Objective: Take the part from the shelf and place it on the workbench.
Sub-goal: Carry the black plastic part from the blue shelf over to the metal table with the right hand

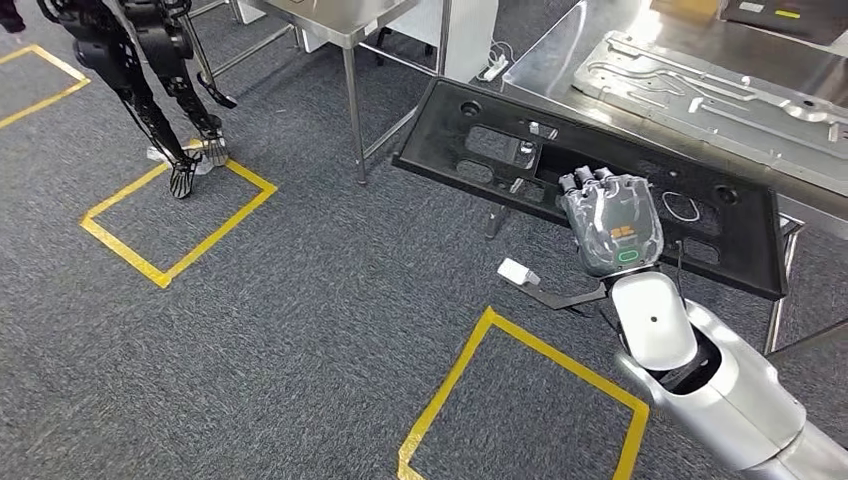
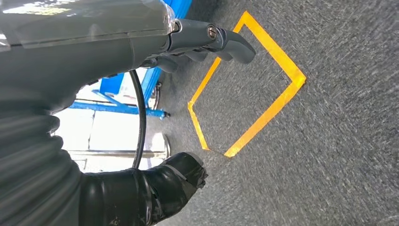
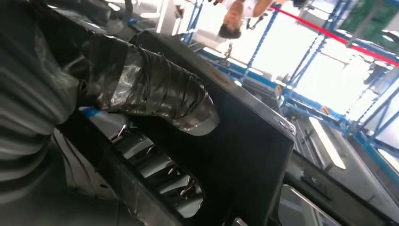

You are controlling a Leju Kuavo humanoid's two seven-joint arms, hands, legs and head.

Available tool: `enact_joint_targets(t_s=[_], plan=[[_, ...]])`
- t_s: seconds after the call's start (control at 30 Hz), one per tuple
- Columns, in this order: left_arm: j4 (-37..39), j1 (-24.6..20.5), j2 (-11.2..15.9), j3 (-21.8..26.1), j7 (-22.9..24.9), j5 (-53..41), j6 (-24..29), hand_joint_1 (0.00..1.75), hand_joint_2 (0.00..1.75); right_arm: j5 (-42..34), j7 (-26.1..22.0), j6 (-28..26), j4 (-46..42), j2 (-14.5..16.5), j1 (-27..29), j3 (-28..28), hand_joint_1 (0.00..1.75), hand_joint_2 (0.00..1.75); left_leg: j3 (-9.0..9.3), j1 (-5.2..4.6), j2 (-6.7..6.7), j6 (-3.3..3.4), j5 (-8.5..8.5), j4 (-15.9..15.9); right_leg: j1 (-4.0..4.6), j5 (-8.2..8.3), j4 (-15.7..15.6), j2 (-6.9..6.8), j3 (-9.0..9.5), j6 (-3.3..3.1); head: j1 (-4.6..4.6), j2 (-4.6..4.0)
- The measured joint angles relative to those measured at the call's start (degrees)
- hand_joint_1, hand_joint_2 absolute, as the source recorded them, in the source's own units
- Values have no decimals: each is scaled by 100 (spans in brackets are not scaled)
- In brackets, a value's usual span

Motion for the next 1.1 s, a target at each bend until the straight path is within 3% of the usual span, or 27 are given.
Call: enact_joint_targets(t_s=[0.03,0.07,0.1,0.13,0.17,0.2,0.27,0.3,0.33,0.4,0.43,0.5,0.57,0.6,0.63,0.67,0.7,0.77,0.83,0.9,0.93,1.0,1.03,1.1], plan=[[7,3,-1,0,6,2,8,0,175,0,-14,11,1,-11,3,-20,175,175,6,-14,61,21,-4,-7,14,-176,362,-178,-177,14,7,-1],[14,6,-1,0,11,4,11,0,175,0,-22,19,2,-14,10,-34,175,175,6,-26,128,35,-11,-7,12,-332,742,-272,-370,26,7,0],[19,7,0,-1,15,4,14,0,175,0,-26,21,3,-14,22,-38,175,175,8,-35,196,41,-19,-6,9,-407,1012,-309,-509,30,6,0],[21,6,0,-1,17,5,16,0,175,0,-30,23,4,-15,34,-38,175,175,15,-43,266,43,-30,-6,10,-376,1085,-325,-549,24,7,-1],[24,4,0,-2,19,6,16,0,175,0,-30,24,5,-16,40,-40,175,175,29,-51,335,42,-44,-6,15,-243,928,-345,-468,6,7,-1],[27,1,-2,-4,19,6,16,0,175,0,-29,24,5,-18,39,-44,175,175,51,-60,400,36,-61,-6,32,-45,575,-404,-278,-27,7,-1],[36,1,-10,-7,19,8,16,0,175,0,-25,25,3,-19,18,-60,175,175,96,-86,516,9,-103,-4,115,227,-196,-689,130,-131,7,0],[40,0,-14,-9,20,8,16,0,175,0,-23,25,1,-20,6,-70,175,175,112,-101,570,-11,-123,-2,158,274,-416,-788,241,-174,6,0],[44,-2,-17,-11,20,9,16,0,175,0,-21,25,0,-22,-2,-76,175,175,125,-112,626,-34,-141,-4,192,263,-500,-831,273,-203,6,-1],[52,-13,-16,-15,21,9,16,0,175,0,-20,25,-2,-33,-1,-83,175,175,155,-125,745,-80,-178,-17,179,282,-541,-682,277,-240,3,-1],[56,-16,-14,-16,21,10,16,0,175,0,-19,25,-5,-38,1,-87,175,175,158,-123,704,-103,-227,17,155,299,-580,-611,296,-265,2,-1],[63,-13,-9,-16,21,11,16,0,175,0,-16,25,-12,-42,-4,-95,175,175,5,-110,430,-140,-466,388,101,337,-649,-481,334,-318,-3,0],[67,0,-2,-15,26,12,17,0,175,0,-19,26,-14,-36,0,-97,175,175,-355,-92,165,-167,-797,1125,96,339,-654,-351,336,-339,-5,-1],[67,4,1,-14,34,13,17,0,175,0,-20,28,-14,-32,8,-97,175,175,-530,-85,125,-181,-884,1436,92,337,-650,-273,336,-340,-5,-1],[67,5,3,-13,48,21,17,0,175,0,-19,31,-14,-26,15,-97,175,175,-628,-78,115,-194,-856,1567,87,332,-640,-193,336,-336,-5,-1],[67,5,5,-14,68,37,21,0,175,0,-15,34,-14,-20,17,-96,175,175,-630,-69,110,-205,-716,1487,78,323,-623,-110,337,-323,-6,-1],[67,3,6,-14,90,57,29,0,175,0,-7,40,-14,-14,16,-96,175,175,-532,-55,79,-215,-486,1197,64,306,-595,-28,338,-300,-6,-1],[69,5,6,-19,139,102,52,0,175,0,22,69,-14,4,9,-95,175,175,-253,-15,-160,-232,-118,475,43,256,-505,113,316,-234,-5,-1],[75,5,3,-24,171,127,69,0,175,0,64,119,-16,23,9,-94,175,175,-120,0,-355,-211,-41,161,36,234,-441,232,258,-162,-2,-1],[78,-6,0,-29,183,137,79,0,175,0,81,149,-19,31,17,-93,175,175,-106,-15,-287,-140,-42,145,16,256,-448,346,218,-90,-1,1],[78,-11,-2,-34,186,139,80,0,175,0,65,152,-19,32,24,-93,175,175,-91,-17,-235,-102,-28,118,11,249,-431,301,205,-61,0,0],[78,-5,-7,-52,203,147,61,0,175,0,-38,155,-19,36,15,-93,175,175,-58,-7,-128,-22,-2,65,23,80,-152,12,74,-18,5,-1],[78,2,-8,-66,218,153,46,0,175,0,-107,154,-18,42,10,-93,175,175,-50,-15,-83,1,-2,57,27,-80,152,-168,-69,-3,8,-1],[78,14,-8,-105,250,170,20,0,175,0,-223,151,-11,59,9,-93,175,175,-52,-30,2,23,-10,56,13,-383,880,-304,-425,25,9,-1]])
